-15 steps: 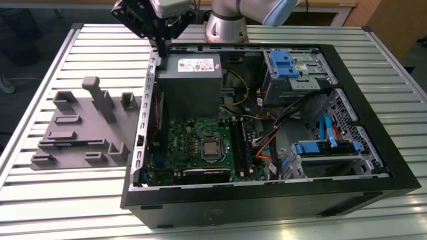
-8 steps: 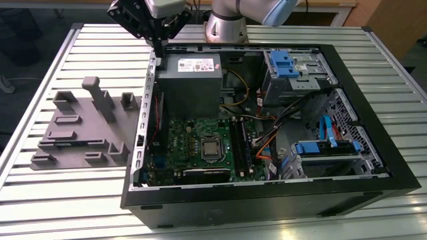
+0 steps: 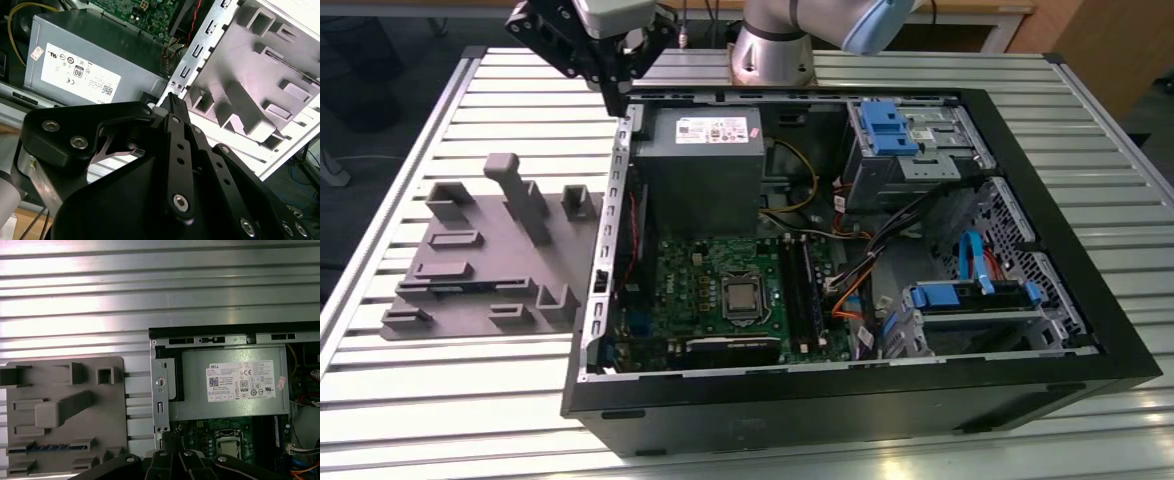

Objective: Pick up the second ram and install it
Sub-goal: 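Reach for the second ram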

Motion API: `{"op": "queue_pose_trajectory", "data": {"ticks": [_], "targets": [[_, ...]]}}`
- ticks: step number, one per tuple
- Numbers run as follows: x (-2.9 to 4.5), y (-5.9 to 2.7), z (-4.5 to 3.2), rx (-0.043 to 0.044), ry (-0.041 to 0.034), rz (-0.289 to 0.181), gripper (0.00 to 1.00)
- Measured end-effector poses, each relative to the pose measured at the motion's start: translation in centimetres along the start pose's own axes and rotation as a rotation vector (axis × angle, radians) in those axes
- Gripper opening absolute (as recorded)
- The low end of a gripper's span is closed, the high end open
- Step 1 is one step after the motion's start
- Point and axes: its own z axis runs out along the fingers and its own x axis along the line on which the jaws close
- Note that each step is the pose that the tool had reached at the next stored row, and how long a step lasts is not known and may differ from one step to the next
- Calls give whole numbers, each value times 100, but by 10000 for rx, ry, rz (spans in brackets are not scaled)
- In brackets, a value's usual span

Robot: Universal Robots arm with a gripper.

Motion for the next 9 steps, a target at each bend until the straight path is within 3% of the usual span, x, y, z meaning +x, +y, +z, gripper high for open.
{"op": "queue_pose_trajectory", "data": {"ticks": [9], "targets": [[5, 0, 0, 0, 0, 0, 11]]}}
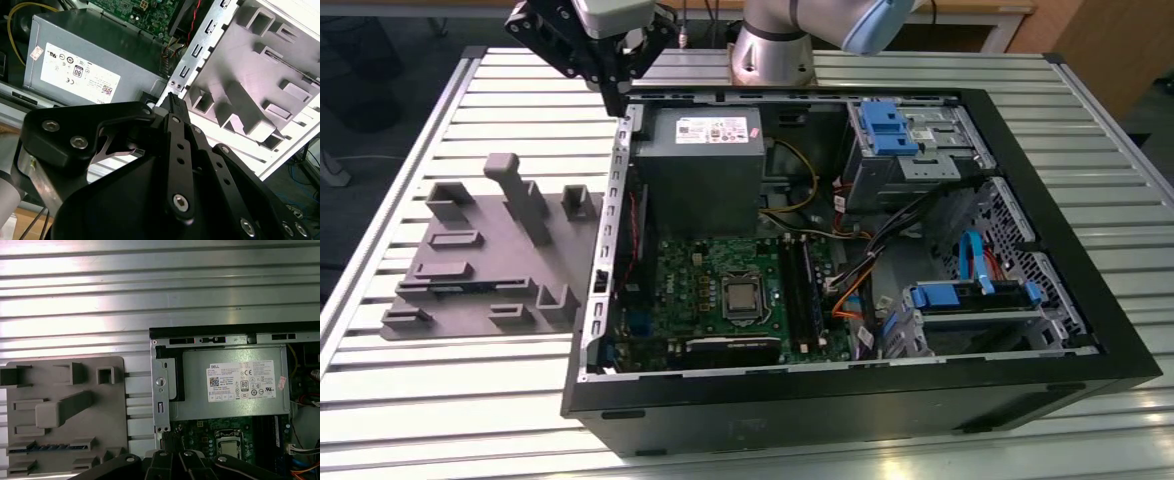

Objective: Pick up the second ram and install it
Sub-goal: 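Reach for the second ram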

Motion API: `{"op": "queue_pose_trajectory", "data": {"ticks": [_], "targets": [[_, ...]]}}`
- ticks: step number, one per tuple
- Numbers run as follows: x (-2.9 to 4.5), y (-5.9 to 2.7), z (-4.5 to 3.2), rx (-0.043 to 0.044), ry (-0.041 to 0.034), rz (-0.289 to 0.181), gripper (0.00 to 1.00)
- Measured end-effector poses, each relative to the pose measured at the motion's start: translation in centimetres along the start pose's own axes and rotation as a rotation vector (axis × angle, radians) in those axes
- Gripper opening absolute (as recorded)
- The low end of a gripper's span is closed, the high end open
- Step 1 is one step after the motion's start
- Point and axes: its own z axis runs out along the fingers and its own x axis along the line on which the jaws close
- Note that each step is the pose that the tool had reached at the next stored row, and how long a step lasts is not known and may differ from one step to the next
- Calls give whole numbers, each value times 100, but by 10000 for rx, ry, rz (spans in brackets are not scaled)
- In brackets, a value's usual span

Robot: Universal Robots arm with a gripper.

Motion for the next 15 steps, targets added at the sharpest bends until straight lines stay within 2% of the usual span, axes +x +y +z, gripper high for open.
{"op": "queue_pose_trajectory", "data": {"ticks": [15], "targets": [[64, -5, -2, 0, 0, 1, 11]]}}
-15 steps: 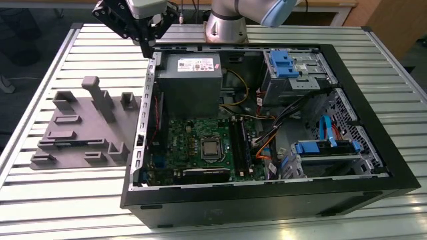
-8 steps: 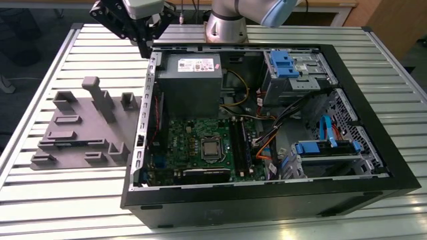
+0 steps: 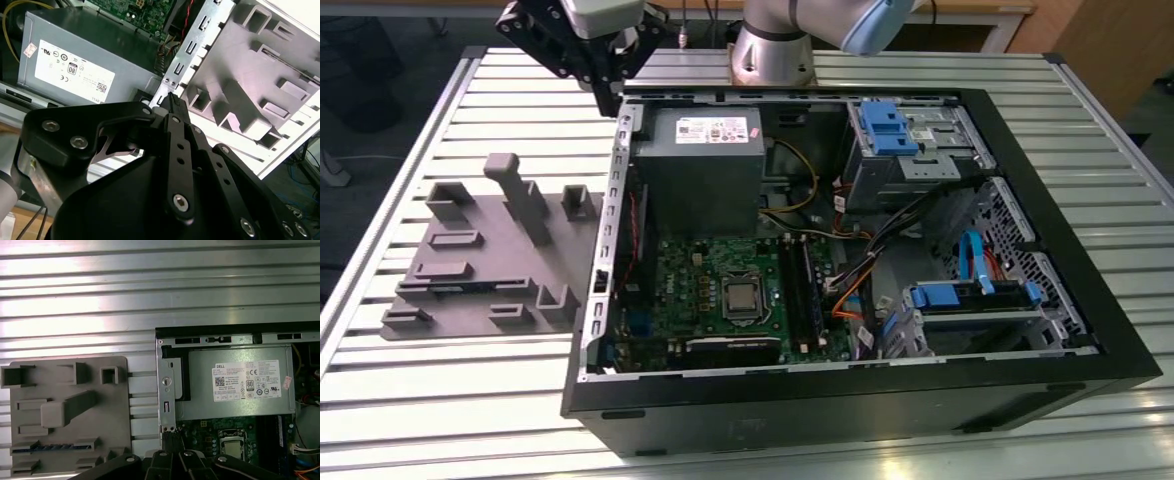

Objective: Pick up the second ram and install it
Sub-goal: 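Reach for the second ram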

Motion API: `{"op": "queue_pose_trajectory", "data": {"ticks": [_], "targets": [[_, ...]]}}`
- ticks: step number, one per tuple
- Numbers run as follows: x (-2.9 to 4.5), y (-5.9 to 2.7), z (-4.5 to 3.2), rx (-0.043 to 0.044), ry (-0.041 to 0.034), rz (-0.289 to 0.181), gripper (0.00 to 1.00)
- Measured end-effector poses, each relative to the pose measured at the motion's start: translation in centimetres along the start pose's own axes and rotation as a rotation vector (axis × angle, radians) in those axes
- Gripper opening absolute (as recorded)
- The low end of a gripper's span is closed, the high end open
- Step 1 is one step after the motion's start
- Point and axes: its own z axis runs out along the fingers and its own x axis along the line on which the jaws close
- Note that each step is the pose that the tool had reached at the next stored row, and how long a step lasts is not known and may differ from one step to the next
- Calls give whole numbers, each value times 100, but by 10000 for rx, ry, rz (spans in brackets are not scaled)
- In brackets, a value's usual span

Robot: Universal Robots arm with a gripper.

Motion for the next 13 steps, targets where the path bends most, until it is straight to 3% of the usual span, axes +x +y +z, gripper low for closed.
{"op": "queue_pose_trajectory", "data": {"ticks": [13], "targets": [[81, -6, -2, 0, 0, -1, 11]]}}
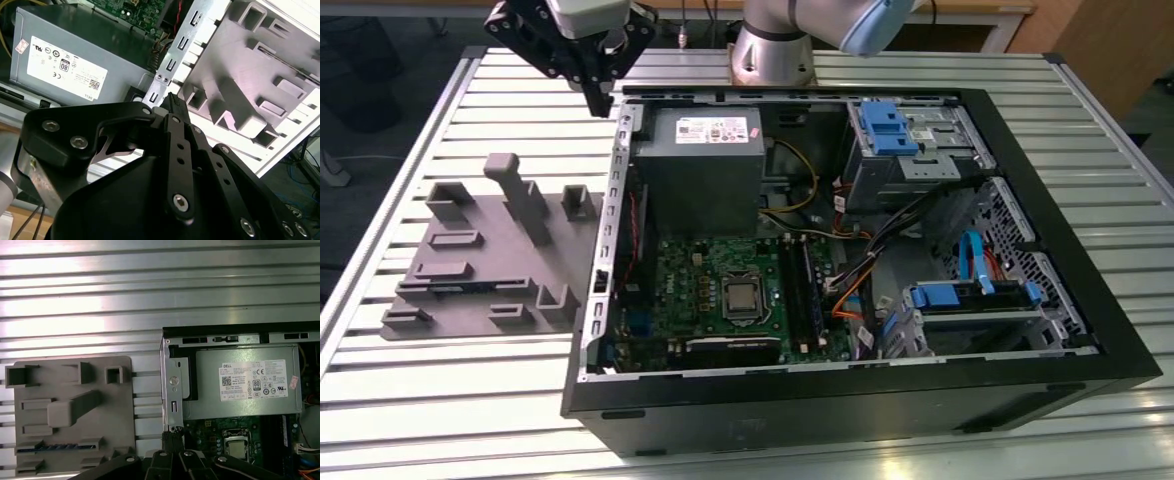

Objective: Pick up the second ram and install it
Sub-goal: 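Reach for the second ram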

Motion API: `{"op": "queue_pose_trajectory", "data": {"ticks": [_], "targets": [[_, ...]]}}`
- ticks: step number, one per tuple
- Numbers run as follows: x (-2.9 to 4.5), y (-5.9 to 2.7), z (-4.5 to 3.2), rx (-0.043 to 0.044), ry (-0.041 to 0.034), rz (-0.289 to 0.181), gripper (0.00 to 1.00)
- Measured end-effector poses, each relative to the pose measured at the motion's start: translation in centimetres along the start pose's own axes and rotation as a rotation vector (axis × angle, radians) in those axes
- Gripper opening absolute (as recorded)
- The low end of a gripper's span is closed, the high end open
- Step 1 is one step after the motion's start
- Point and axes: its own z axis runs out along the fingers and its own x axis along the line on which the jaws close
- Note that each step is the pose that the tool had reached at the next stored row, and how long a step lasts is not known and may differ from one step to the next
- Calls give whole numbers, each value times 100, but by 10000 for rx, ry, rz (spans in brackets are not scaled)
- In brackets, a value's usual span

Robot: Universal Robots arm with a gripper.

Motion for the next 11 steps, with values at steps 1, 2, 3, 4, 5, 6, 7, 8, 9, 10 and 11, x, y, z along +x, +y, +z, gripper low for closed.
{"op": "queue_pose_trajectory", "data": {"ticks": [1, 2, 3, 4, 5, 6, 7, 8, 9, 10, 11], "targets": [[7, -1, 0, 0, 0, 0, 11], [16, -1, -1, 0, 0, 0, 11], [25, -2, -1, 0, 0, 0, 11], [31, -2, -1, 0, 0, 0, 11], [37, -3, -1, 0, 0, 0, 11], [41, -3, -1, 0, 0, 0, 11], [46, -3, -1, 0, 0, 0, 11], [52, -4, -2, 0, 0, 1, 11], [56, -4, -1, 0, 0, 0, 11], [62, -5, -1, 0, 0, 0, 11], [67, -5, -2, 0, 0, 0, 11]]}}
